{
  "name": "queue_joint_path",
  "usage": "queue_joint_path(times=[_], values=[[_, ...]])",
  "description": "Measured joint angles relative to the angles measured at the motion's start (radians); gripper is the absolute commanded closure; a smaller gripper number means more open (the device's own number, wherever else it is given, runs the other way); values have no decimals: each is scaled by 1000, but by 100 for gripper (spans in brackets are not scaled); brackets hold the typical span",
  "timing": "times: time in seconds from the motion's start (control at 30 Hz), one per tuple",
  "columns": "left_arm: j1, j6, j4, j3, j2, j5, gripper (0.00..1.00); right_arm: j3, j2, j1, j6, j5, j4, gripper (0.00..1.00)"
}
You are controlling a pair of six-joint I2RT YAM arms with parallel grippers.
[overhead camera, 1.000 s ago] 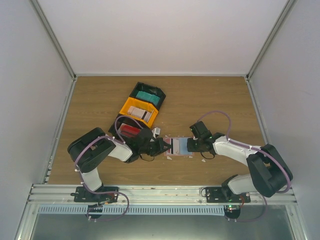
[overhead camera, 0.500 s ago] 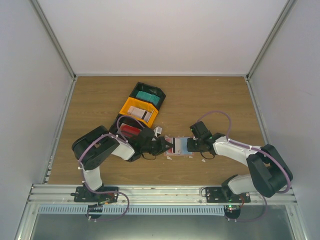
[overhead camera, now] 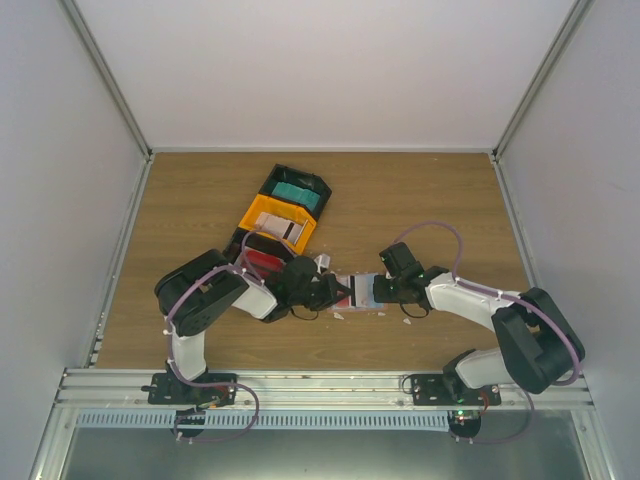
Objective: Put the credit cards into the card holder
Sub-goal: Insert the credit card into the card holder.
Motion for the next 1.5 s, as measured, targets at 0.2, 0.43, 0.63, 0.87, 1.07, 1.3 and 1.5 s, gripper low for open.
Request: queue_joint_path(times=[0.2, 0.43, 0.63, 0.87, 1.07, 1.3, 1.5], values=[[-12, 25, -21, 35, 13, 0, 100, -1, 0, 0, 0, -2, 2, 67], [-19, 58, -68, 72, 29, 1, 99, -6, -7, -1, 0, -6, 6, 65], [-21, 70, -91, 86, 32, 9, 99, -16, -29, -1, 15, -14, -4, 57], [-27, 76, -94, 88, 33, 11, 99, -24, -93, 0, 26, -15, -64, 53], [-29, 76, -103, 102, 38, 21, 99, -24, -99, 0, 25, -39, -71, 53], [-38, 77, -107, 141, 73, 53, 98, -34, -80, -1, 25, -71, -61, 53], [-38, 79, -108, 145, 78, 61, 94, -37, -83, -1, 26, -69, -60, 53]])
